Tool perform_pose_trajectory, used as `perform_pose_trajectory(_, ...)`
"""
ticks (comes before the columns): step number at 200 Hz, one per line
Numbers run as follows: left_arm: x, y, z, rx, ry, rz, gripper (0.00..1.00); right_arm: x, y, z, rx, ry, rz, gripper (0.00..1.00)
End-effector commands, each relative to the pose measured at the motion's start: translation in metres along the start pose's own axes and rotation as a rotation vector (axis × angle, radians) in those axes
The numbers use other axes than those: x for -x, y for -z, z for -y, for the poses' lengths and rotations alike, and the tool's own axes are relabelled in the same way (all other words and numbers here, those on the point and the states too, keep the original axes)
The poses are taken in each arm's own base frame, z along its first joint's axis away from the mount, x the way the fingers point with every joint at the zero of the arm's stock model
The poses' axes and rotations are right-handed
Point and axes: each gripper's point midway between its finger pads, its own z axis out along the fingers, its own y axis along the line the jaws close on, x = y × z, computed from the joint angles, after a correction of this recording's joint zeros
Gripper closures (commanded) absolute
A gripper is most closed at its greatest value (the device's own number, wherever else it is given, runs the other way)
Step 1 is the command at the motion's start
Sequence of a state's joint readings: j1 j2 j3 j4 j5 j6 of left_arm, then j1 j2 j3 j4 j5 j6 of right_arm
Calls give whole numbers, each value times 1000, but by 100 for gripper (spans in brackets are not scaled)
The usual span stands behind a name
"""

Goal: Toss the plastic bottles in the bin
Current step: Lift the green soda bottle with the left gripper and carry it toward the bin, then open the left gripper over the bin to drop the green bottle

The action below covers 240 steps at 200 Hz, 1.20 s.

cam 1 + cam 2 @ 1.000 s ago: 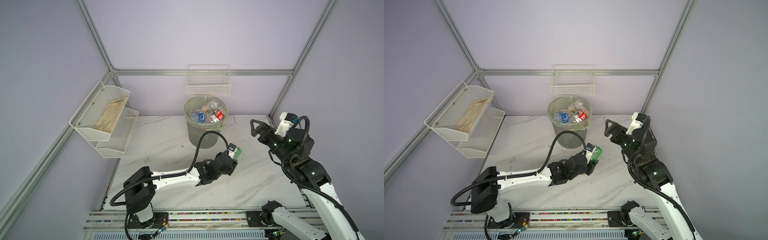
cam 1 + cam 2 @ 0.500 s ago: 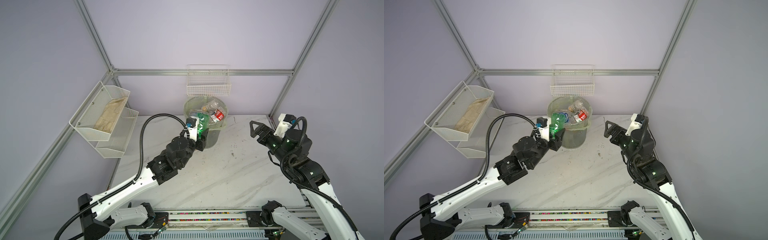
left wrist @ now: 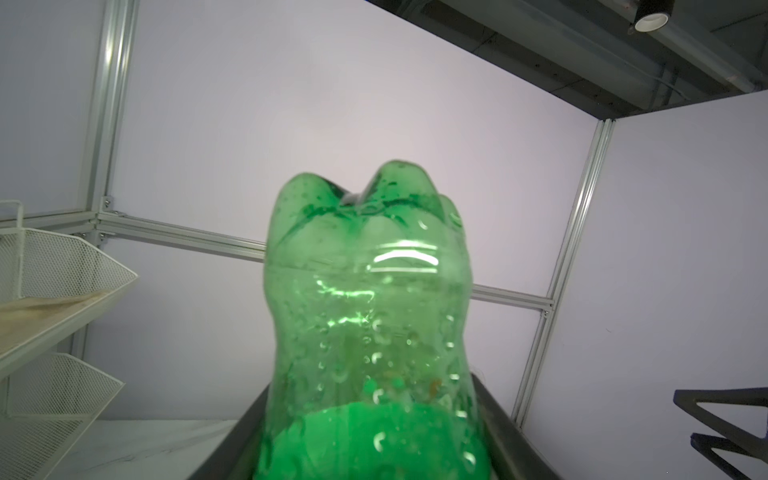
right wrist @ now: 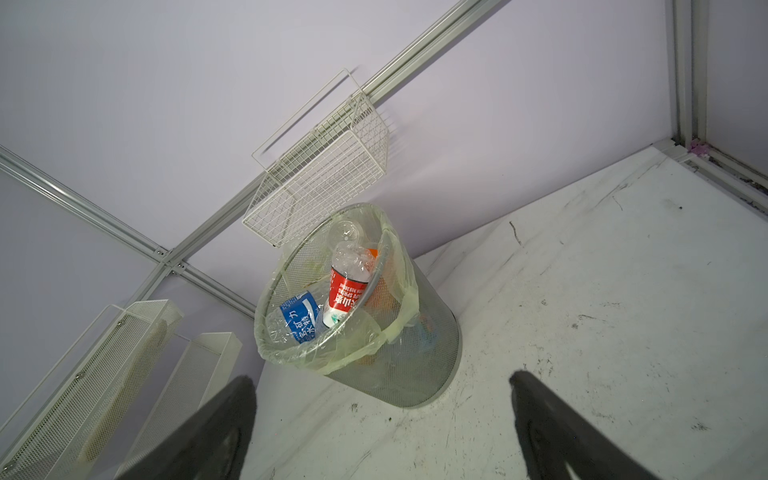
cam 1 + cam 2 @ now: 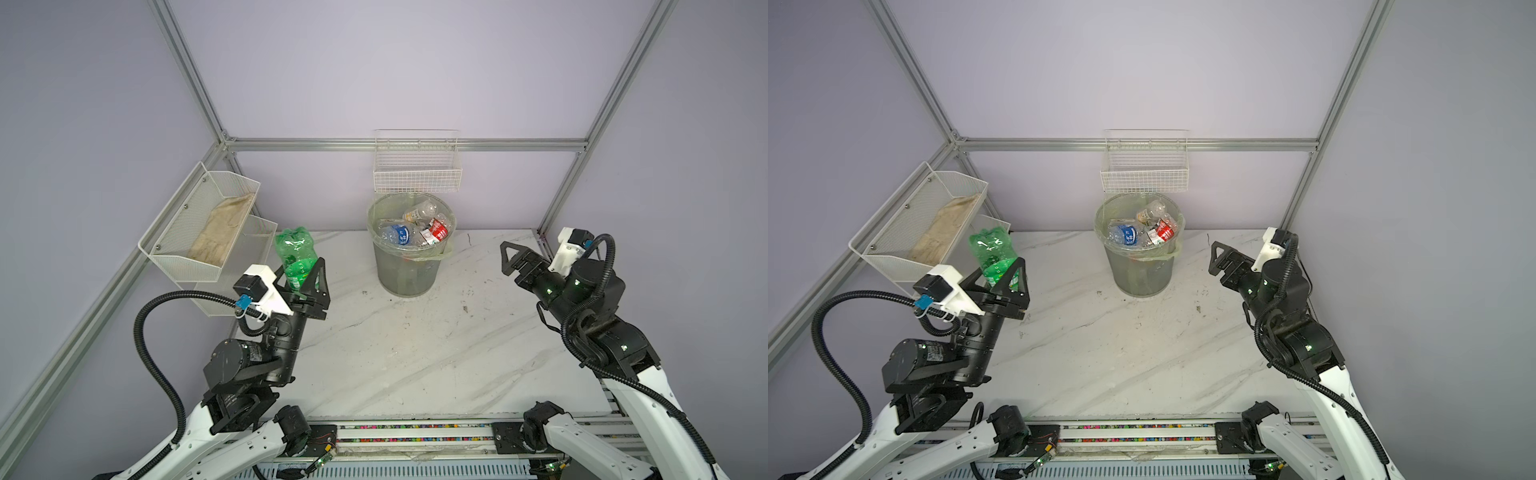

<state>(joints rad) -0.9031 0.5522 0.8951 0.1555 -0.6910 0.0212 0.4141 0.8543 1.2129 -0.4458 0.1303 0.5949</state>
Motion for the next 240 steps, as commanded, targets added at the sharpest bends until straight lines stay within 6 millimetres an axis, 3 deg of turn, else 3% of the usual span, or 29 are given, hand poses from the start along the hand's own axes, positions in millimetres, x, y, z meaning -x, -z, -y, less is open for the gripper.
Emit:
perform_pose_trajectory(1,5,2,-6,25,-58,35,97,-4,-2,2,-3,-9,-15,3)
perform_pose_trajectory(39,13,-14,10,7,-140,27,98,-6,-3,1,5,-25,-24,3)
perform_pose_trajectory(117,15,-78,77,-134,-236,-2,100,-5,4,-6,39,-49,-33,3)
perform_pose_trajectory(155,1,-112,99,-191,-225,-41,100,-6,10,-3,35,-40,-35,3)
perform_pose_trajectory(240,-37,-189,119,-240,-169,-131,100,-11,15,1,32,-23,-48,3)
